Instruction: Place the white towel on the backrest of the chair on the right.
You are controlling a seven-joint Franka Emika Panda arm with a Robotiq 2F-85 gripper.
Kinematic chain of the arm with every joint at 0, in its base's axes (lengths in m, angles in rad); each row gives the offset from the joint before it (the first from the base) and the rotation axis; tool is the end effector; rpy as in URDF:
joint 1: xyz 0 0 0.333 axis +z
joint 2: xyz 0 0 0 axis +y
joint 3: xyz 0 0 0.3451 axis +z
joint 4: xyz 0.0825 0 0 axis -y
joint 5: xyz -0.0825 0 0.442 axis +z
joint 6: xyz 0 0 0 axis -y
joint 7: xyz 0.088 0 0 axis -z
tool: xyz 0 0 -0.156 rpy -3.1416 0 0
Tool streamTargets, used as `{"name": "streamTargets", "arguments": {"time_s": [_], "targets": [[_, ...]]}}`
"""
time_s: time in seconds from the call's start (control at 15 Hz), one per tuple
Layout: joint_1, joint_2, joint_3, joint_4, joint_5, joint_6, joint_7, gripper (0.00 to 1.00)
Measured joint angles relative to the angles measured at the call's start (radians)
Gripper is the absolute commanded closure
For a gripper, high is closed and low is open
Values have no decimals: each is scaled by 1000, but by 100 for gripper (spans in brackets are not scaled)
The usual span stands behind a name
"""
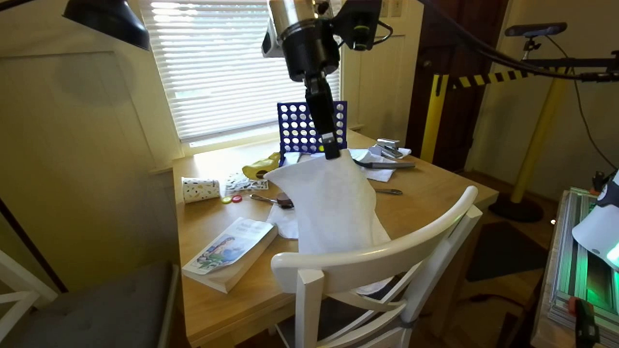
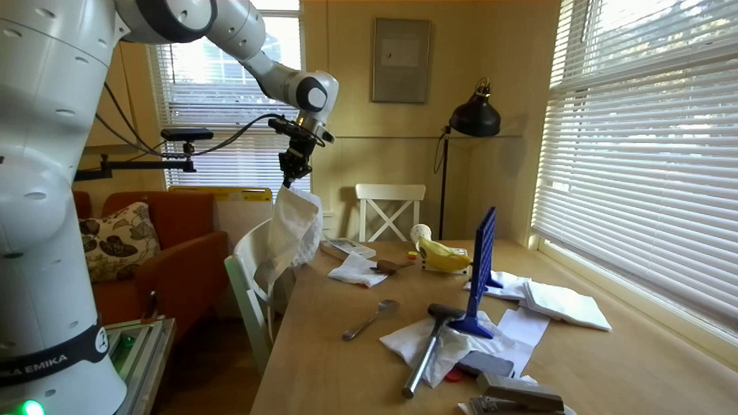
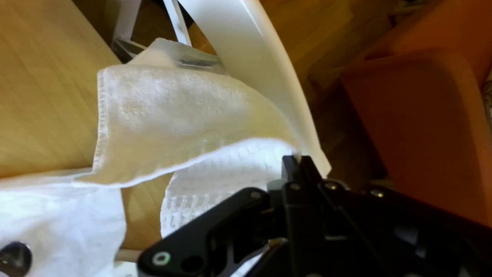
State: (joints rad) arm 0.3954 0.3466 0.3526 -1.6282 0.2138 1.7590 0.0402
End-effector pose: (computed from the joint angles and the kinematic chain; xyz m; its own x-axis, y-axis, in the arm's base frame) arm 0.4966 0.4749 0.3800 0.7637 0.6089 -0.2143 0.5412 -0.7849 -0.3016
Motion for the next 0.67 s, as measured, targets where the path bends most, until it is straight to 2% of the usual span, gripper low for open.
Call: {"name": "streamTargets", "arguments": {"time_s": [0.27,0.67], "targets": [[69,33,40,82,0,-61,-11,99],[148,37,68,92,1,-164,15,97]]}}
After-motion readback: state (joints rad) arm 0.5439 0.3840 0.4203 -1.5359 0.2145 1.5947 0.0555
